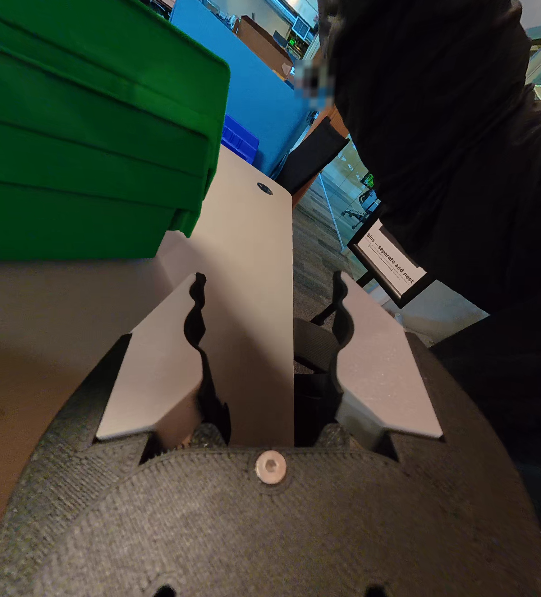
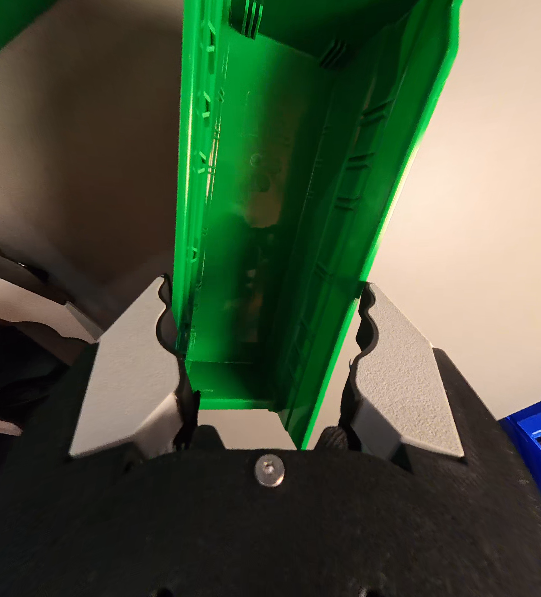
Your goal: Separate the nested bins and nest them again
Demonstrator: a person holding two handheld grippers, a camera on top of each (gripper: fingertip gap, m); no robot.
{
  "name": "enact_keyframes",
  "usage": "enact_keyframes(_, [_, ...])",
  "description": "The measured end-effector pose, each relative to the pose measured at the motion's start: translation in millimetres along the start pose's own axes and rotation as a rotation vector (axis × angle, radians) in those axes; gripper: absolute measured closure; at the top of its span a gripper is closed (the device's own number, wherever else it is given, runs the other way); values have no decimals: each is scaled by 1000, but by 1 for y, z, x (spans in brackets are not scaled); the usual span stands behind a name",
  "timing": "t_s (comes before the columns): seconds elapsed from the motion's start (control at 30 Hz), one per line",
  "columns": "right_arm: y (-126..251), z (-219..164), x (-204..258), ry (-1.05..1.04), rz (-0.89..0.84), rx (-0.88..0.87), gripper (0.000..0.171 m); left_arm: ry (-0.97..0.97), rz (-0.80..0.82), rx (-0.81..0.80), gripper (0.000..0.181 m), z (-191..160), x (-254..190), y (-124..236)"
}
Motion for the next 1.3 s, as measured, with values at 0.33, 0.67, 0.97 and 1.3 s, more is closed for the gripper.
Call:
enact_keyframes(0.33, [6,6,-1,17,-12,-37,74,-1,-1,2,101,0,0,0])
enact_keyframes(0.67, [26,13,-1,21,-31,-68,80,0,-1,4,101,0,0,0])
enact_keyframes(0.97, [81,17,-12,-10,-18,-164,78,-1,-4,2,101,0,-1,0])
enact_keyframes(1.3, [114,-33,-100,-215,-191,-205,75,1,-5,8,101,-1,-1,-1])
Point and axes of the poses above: each gripper's, where its closed fingertips meet, y back along the fingers, z out of its top, x = y × z across the jaws, the point moved 1 cm from there along y, back along the fingers, and after that the axes turned 10 degrees about -y, right-handed, at the moved point
